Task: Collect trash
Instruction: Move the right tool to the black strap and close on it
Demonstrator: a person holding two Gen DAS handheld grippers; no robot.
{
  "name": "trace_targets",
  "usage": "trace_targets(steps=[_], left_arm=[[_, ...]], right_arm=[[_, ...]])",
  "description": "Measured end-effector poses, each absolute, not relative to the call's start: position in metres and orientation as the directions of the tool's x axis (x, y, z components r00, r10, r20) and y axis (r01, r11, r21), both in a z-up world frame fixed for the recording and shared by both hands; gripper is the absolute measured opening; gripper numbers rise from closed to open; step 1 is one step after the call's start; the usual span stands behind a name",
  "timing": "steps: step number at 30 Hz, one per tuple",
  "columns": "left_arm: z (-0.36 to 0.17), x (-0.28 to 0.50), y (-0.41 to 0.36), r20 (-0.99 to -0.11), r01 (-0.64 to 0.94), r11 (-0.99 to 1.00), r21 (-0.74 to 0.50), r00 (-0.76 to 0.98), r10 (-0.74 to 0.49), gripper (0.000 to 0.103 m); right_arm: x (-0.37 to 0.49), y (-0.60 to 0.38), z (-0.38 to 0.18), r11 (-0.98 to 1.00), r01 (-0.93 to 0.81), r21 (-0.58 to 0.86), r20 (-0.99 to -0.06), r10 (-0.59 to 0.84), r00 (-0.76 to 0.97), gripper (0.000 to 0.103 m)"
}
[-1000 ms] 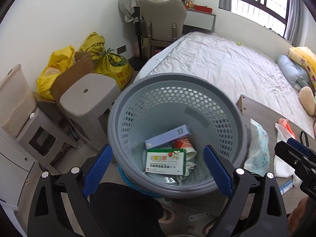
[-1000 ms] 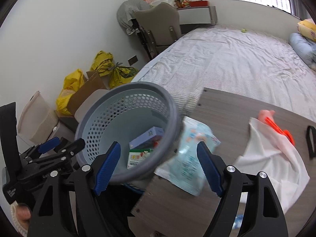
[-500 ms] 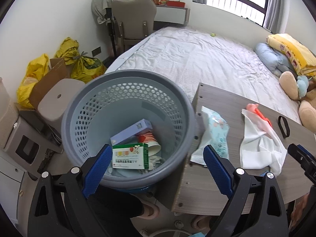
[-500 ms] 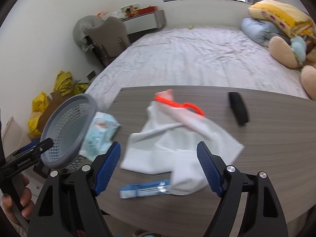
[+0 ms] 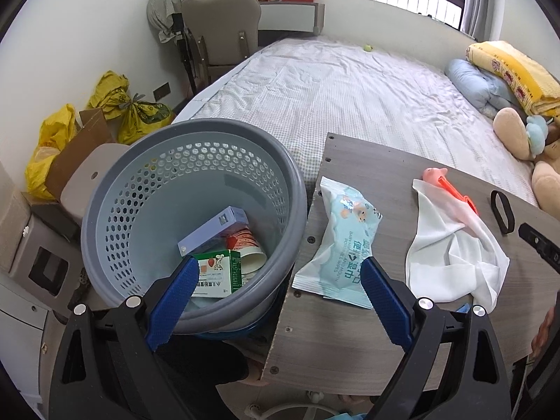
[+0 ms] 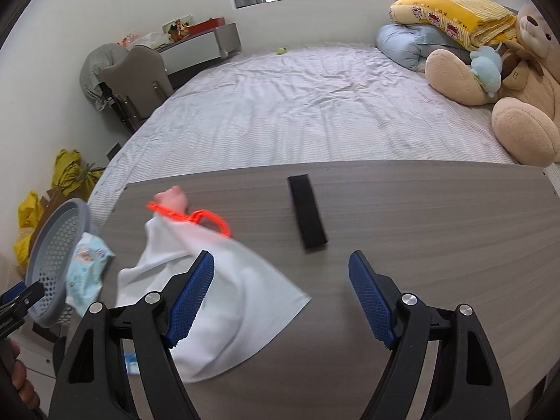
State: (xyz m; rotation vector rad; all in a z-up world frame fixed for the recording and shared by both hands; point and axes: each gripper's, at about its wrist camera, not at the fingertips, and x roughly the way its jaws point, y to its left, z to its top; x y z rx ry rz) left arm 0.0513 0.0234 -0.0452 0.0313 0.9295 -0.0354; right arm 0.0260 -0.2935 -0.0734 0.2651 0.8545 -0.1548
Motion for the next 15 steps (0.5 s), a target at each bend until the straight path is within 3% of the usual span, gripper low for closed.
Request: trace_targets(steps=[4, 8, 15], left_arm=[[-0.046, 0.056, 0.018, -0.806, 0.041, 0.999, 0.024, 0.592, -0.005, 0.091], [-0.047, 0.059, 0.013, -0.808, 0.041, 0.999, 0.03, 0.589, 0.0, 0.091], [-0.05, 0.064, 0.009, -0.816, 0.041, 0.999, 0.035, 0.579, 0.005, 0.091]], right_arm=[[0.047, -0.308, -0.084, 0.955, 0.257, 0.146, -0.78, -0.049, 0.624, 0.076], [0.067, -0.313, -0.096, 0.959, 0.262, 0.111, -0.807, -0.067, 0.587, 0.062], [0.085, -0.309, -0.109, 0.967, 0.244, 0.072, -0.832, -0.077, 0.55, 0.047]])
